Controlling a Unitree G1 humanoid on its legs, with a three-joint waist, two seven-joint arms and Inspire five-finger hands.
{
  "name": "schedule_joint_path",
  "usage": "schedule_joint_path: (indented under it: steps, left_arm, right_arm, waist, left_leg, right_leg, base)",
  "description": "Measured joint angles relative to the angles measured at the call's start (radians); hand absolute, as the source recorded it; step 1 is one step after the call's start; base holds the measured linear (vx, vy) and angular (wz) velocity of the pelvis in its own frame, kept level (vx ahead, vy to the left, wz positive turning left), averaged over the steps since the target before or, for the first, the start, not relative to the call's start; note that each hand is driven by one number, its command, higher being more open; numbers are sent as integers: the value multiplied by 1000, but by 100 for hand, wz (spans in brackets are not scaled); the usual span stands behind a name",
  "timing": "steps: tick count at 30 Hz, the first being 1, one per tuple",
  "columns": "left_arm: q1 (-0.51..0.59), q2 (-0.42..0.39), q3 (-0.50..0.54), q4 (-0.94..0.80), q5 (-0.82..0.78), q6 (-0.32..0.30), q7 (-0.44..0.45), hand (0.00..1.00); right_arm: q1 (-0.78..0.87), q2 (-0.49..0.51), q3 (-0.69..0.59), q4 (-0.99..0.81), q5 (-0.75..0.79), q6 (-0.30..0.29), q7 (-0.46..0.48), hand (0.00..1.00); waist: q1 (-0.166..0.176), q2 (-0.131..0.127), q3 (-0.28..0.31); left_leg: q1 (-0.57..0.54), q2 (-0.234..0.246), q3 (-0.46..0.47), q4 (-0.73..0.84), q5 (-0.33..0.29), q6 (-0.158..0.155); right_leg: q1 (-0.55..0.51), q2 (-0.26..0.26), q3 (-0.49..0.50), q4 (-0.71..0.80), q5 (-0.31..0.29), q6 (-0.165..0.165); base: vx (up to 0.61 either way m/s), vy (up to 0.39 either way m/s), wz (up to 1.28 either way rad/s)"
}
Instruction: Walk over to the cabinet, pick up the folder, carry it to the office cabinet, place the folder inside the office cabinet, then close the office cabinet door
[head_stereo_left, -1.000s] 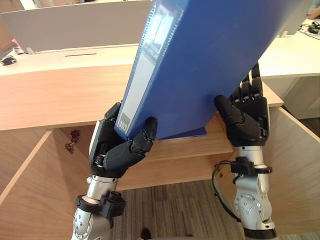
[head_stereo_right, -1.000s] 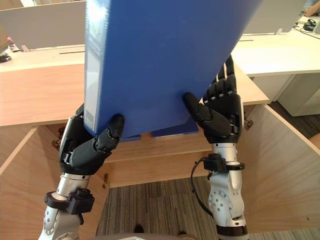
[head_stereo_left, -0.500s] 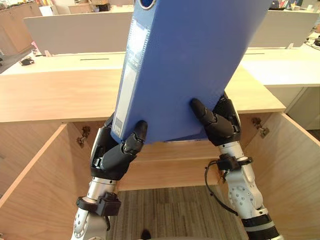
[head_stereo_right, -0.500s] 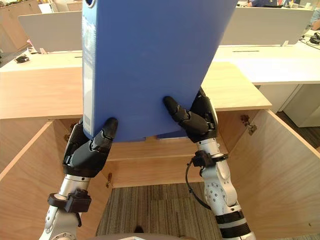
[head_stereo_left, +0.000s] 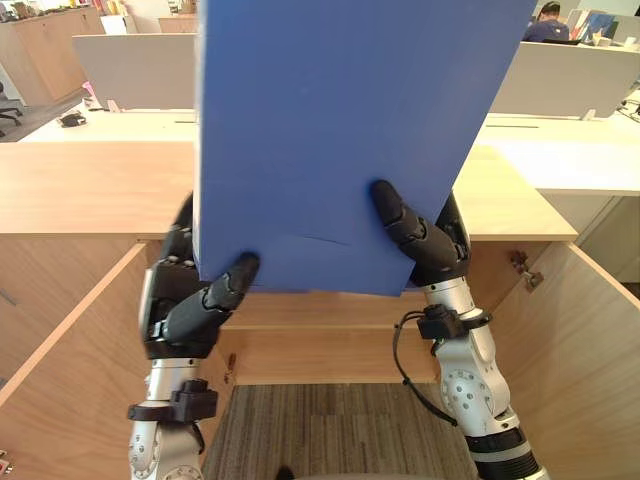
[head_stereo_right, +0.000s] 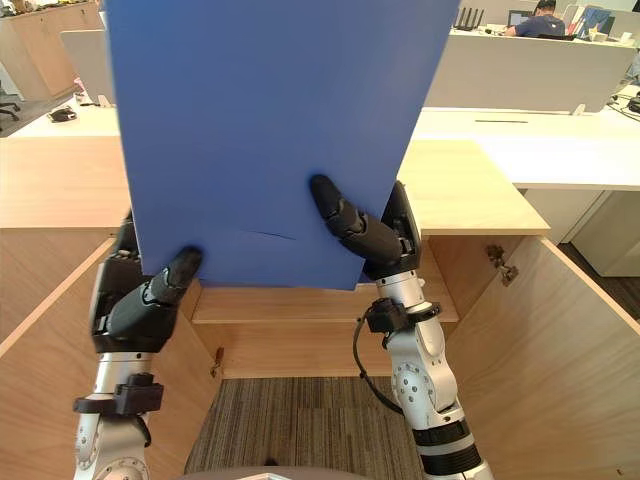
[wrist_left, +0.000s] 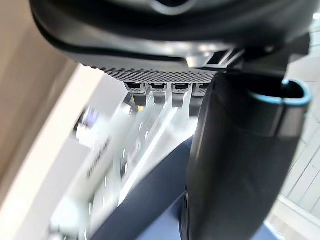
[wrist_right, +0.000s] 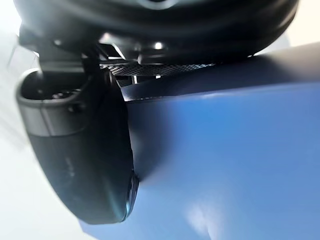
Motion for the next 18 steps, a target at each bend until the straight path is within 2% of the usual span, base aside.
schedule_joint_path:
  steps: [4, 6, 8, 11, 14, 16, 18]
  left_arm:
    - [-16, -51, 212, 229, 89, -9, 193, 100]
    - [-10, -60, 271, 319, 128, -10, 237, 100]
    - [14, -61, 270, 378, 168, -2, 244, 100]
    - [21, -60, 226, 532, 253, 23, 239, 100]
    - [2, -54, 177, 764, 342, 59, 211, 100]
    - [-43, -45, 131, 955, 426, 93, 198, 100]
    - [-65, -40, 87, 1025, 478, 103, 194, 100]
  right_arm:
    - [0, 31, -82, -46, -52, -3, -43, 0]
    - [0, 49, -130, -71, -72, -21, -69, 0]
    - [0, 57, -160, -79, -102, -45, -98, 0]
    - [0, 54, -142, -79, -176, -48, -126, 0]
    - [1, 13, -45, -54, -252, -52, -131, 0]
    - [-1, -35, 58, 16, -328, -57, -132, 0]
    - [-8, -65, 125, 88, -401, -57, -131, 0]
  waist:
    - [-1, 2, 2]
    - [1, -1, 3]
    - [8, -2, 4]
    - [10, 3, 8]
    - [-2, -1, 21]
    - [-3, -6, 57]
    - [2, -10, 97]
  left_leg:
    - [-9, 2, -5, 0, 0, -1]
    - [-15, 3, -6, 0, -1, -3]
    - [-17, 2, -6, 0, -3, -5]
    - [-29, 5, -7, 0, -4, -8]
    - [-54, 11, -7, 0, -3, -10]
    - [-69, 15, -5, 1, -1, -13]
    - [-91, 17, -3, 6, 4, -15]
  right_leg:
    - [-4, 3, -4, -5, -1, 0]
    - [-8, 3, -5, -5, -2, -1]
    - [-9, 1, -9, -4, -2, -2]
    - [-21, 0, -14, -4, -2, -2]
    - [-52, 6, -11, 3, -1, -1]
    - [-75, 7, -8, 27, 0, -7]
    - [-102, 8, -7, 44, -1, -9]
  base:
    - [2, -4, 3]
    - [37, -10, 4]
    - [36, -4, 4]
    - [3, -4, -1]
    - [20, -20, -4]
    - [9, -7, -2]
    - [0, 0, 0]
